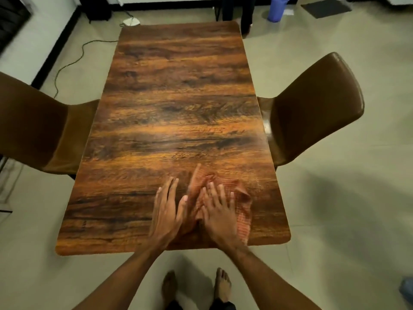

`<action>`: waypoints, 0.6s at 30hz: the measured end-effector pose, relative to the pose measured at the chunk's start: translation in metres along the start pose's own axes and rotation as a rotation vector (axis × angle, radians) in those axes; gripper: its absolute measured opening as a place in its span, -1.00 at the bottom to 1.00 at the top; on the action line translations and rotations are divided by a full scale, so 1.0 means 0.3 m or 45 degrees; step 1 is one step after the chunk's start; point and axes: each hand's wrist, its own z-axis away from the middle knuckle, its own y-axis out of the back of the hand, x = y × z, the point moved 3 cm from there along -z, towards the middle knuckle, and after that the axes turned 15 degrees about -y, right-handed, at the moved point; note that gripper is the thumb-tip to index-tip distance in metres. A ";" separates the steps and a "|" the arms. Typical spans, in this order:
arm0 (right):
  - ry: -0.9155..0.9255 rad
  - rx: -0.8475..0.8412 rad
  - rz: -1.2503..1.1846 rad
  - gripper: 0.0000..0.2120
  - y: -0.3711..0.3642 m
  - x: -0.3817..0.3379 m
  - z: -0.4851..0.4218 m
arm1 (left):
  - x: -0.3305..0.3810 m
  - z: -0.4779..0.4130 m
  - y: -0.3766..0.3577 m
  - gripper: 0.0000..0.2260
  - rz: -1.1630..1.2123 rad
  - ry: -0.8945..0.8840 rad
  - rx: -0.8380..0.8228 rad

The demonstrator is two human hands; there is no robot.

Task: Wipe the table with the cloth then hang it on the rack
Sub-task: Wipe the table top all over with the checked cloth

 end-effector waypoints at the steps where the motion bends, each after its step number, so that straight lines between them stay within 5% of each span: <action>1: 0.189 -0.051 0.003 -0.43 -0.022 -0.048 0.010 | -0.007 -0.002 -0.002 -0.44 -0.012 0.013 0.000; 4: 0.320 -0.018 -0.007 -0.46 0.023 0.004 -0.051 | -0.041 -0.009 0.019 -0.44 -0.011 0.054 0.041; 9: -0.288 0.055 -0.069 -0.39 0.116 0.081 -0.260 | -0.162 0.019 0.094 -0.41 -0.017 0.118 0.180; 11: -0.106 0.016 -0.035 -0.36 0.068 -0.105 -0.246 | -0.213 0.033 0.112 -0.40 0.002 0.174 0.190; 15: 0.623 -0.181 0.041 -0.41 -0.082 -0.428 -0.091 | -0.289 0.033 0.138 -0.45 0.042 0.213 0.203; 18: 0.637 -0.125 0.113 -0.45 -0.021 -0.350 -0.213 | -0.343 0.009 0.163 -0.44 0.082 0.241 0.236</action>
